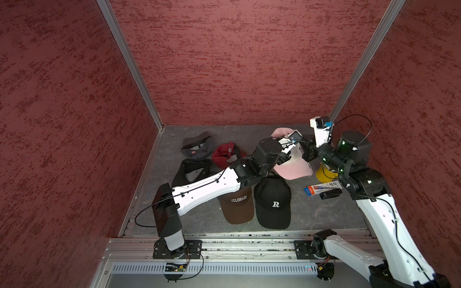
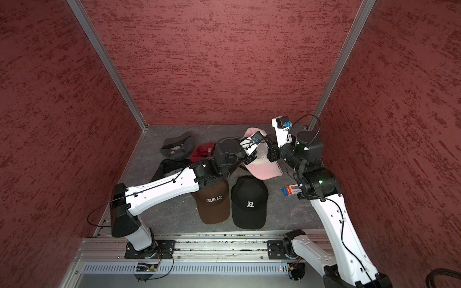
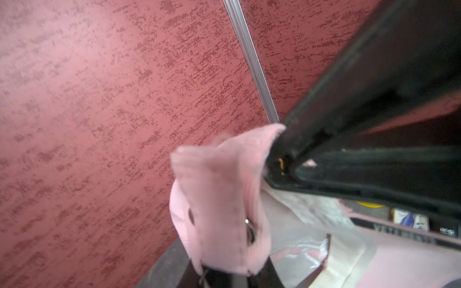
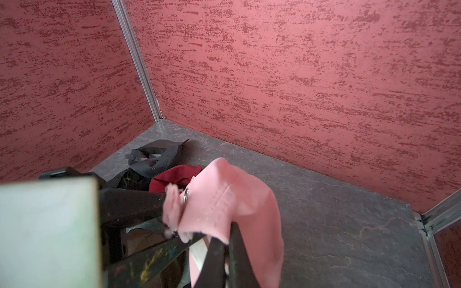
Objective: Open the adjustable buckle of the baseball cap
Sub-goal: Pick up the baseball cap from the center of the board.
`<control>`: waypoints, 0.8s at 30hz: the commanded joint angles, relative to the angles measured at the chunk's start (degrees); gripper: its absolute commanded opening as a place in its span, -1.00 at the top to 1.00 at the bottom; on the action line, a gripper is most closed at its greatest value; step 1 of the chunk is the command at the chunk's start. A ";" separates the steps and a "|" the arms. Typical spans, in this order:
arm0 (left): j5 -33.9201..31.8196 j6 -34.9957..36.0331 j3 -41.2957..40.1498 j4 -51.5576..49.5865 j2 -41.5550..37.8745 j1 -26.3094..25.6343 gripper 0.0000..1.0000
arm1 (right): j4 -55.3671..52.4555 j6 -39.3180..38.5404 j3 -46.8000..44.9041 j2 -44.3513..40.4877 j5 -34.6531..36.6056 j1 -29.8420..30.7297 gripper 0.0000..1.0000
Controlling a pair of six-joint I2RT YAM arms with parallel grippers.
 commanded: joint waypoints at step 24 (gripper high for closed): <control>13.99 -8.59 10.93 -20.02 1.38 -3.70 1.00 | 18.47 -7.07 -19.87 -13.31 2.27 -0.17 0.48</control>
